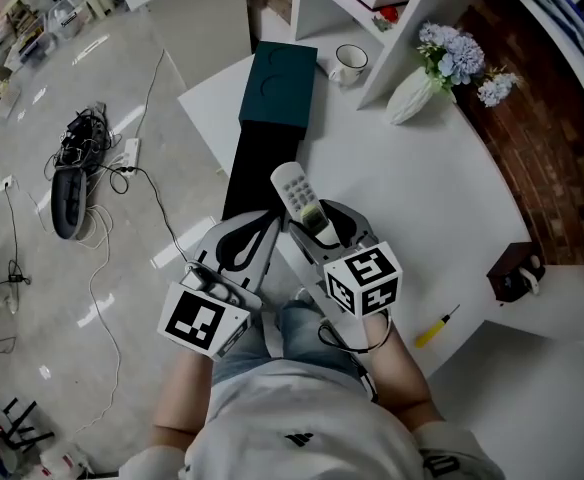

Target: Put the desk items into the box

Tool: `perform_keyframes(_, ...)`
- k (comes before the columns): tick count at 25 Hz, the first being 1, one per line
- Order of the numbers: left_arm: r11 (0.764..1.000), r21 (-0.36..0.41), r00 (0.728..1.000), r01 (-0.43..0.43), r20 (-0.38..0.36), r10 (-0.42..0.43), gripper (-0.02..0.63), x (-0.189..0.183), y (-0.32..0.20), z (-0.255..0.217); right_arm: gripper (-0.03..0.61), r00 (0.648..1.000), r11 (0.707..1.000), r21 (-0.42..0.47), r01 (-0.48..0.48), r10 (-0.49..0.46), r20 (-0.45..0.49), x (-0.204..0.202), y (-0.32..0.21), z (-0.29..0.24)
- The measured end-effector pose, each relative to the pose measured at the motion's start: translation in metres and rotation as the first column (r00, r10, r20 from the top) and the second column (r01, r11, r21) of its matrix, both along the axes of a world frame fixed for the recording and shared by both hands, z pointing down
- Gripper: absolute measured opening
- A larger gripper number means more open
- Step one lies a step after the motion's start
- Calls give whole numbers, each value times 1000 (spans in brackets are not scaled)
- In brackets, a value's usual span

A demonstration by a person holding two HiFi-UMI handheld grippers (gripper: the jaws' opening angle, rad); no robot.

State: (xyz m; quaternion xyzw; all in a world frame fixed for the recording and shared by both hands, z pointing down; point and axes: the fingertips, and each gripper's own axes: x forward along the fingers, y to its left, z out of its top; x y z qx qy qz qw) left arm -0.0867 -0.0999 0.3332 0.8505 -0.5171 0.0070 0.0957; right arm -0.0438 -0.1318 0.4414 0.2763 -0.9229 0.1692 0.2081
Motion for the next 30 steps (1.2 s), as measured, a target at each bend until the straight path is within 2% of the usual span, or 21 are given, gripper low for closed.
perform_keyframes(5, 999, 11, 999, -38, -9, 39, 12, -29, -9, -2, 255, 999, 999, 0, -51, 51, 0, -24, -9, -2)
perform_keyframes(14, 989, -2, 988, -148, 33, 148, 12, -78, -28, -1, 255, 986, 986, -10, -167, 167, -5, -67, -22, -2)
perform_keyframes(21, 969, -6, 968, -247, 36, 247, 12, -92, -40, 1, 255, 968, 968, -19, -250, 250, -14, -84, -31, 4)
perform_keyframes(30, 951, -18, 951, -309, 28, 309, 12, -109, -59, 10, 255, 943, 942, -60, -330, 325, -72, -92, -43, 31)
